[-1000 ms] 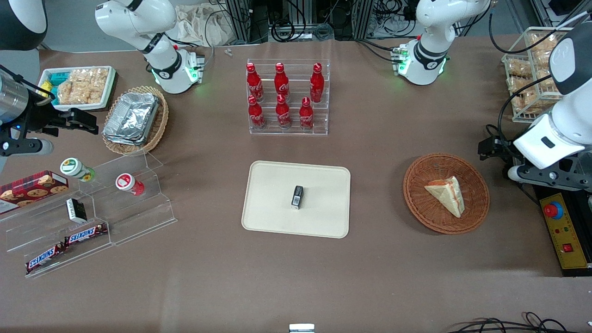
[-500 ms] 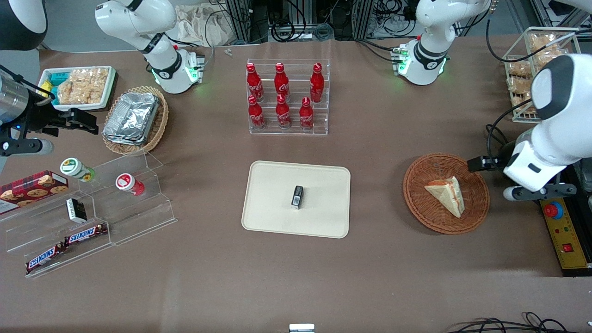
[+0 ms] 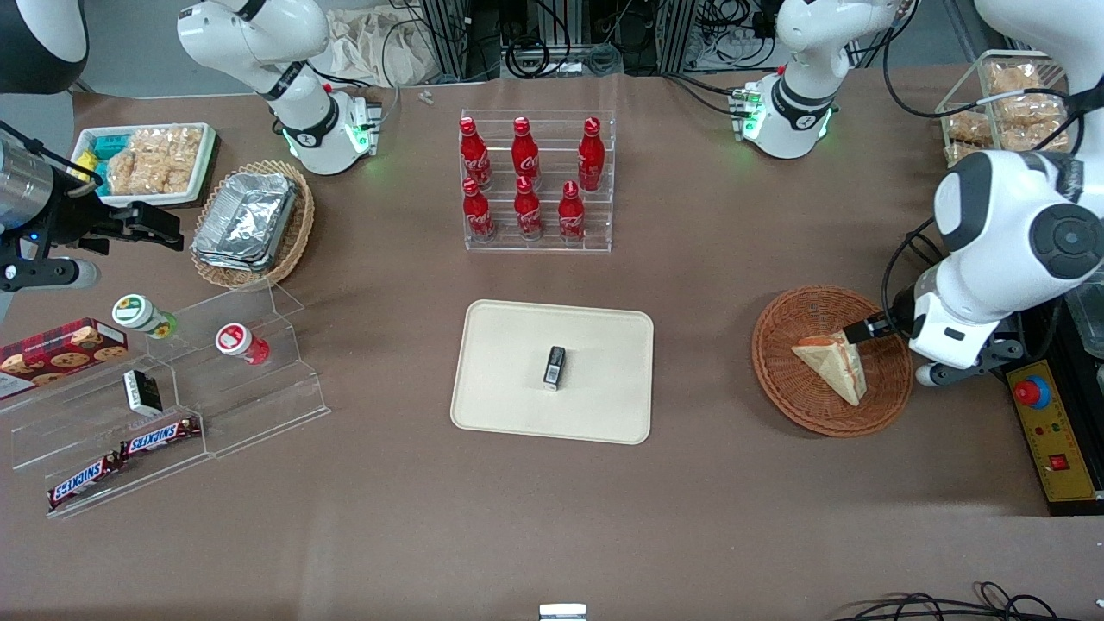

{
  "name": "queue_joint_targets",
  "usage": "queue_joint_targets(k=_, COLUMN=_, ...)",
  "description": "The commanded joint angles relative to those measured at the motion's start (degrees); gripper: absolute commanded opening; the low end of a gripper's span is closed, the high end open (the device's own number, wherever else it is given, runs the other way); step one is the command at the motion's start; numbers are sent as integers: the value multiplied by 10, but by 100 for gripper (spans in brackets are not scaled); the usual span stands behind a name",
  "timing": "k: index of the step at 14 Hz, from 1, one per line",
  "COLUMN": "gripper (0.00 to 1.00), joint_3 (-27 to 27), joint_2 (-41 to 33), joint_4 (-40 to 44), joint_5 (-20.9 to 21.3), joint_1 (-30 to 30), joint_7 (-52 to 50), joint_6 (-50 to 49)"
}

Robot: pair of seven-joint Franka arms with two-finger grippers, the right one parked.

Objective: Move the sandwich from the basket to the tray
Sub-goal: 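Move the left gripper over the wrapped sandwich in the wicker basket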

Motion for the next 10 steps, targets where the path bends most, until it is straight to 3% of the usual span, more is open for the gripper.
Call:
queue_joint_targets(k=1, gripper=100, joint_3=-2, joint_2=-31, joint_4=-94, joint_5=6, joint_1=16, joint_7=-53, joint_6=104)
queue_joint_targets(k=5, gripper=100, joint_3=0, joint_2=1, joint_4=-114, joint_5=7, joint_1=28, joint_7=-151, joint_6=167)
queue_joint_targets(k=10, gripper=100, joint_3=1, joint_2=30, joint_4=-120, joint_5=14, joint_1=29, joint_7=-189, joint_6=202)
